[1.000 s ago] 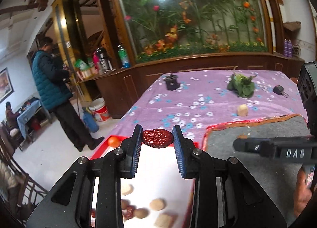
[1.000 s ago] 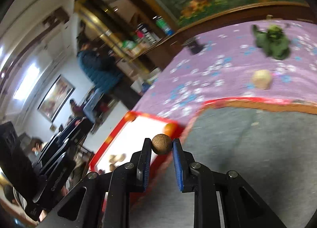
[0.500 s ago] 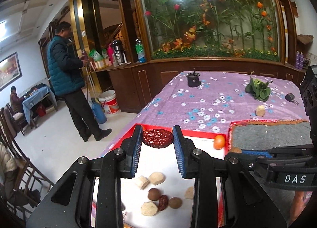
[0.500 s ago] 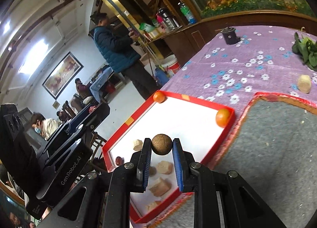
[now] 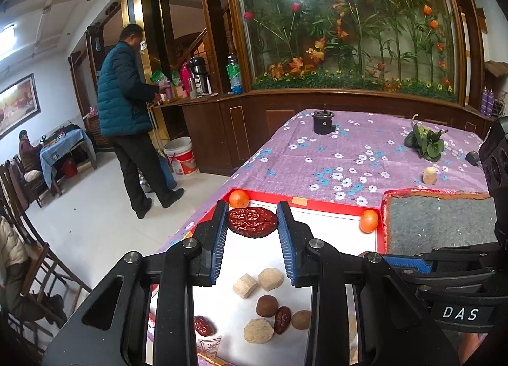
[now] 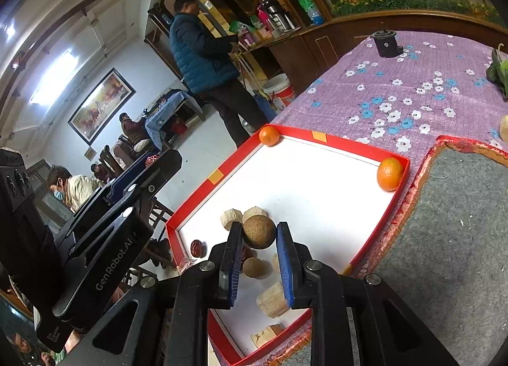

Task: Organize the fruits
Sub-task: 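Carry the nut and date over the white tray and open both grippers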

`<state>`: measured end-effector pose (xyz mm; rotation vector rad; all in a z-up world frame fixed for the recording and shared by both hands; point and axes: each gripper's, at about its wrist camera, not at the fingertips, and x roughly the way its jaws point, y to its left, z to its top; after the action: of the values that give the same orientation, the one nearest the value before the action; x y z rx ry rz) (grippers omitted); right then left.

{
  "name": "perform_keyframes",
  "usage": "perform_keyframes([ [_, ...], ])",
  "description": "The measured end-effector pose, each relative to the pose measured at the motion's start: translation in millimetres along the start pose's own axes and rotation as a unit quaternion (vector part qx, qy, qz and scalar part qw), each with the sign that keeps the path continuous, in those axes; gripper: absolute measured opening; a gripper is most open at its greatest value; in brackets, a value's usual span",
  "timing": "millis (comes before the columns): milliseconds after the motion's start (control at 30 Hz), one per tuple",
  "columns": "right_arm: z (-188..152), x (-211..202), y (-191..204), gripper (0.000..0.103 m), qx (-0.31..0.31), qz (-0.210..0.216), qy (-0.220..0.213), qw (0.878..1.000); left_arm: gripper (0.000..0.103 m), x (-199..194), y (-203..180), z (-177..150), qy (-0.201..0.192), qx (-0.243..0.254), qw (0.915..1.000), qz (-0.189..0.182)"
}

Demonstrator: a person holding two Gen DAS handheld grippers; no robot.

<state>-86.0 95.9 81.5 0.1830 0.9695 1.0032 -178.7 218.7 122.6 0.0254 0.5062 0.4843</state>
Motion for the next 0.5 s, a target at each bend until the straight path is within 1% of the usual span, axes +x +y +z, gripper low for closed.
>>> perform_keyframes([
  [500, -13.1, 35.6, -2.0, 0.021, 0.004, -0.012, 0.038, 0.999, 0.030, 16.8, 8.2, -15.2, 0.026, -0.005, 0.9996, 0.010],
])
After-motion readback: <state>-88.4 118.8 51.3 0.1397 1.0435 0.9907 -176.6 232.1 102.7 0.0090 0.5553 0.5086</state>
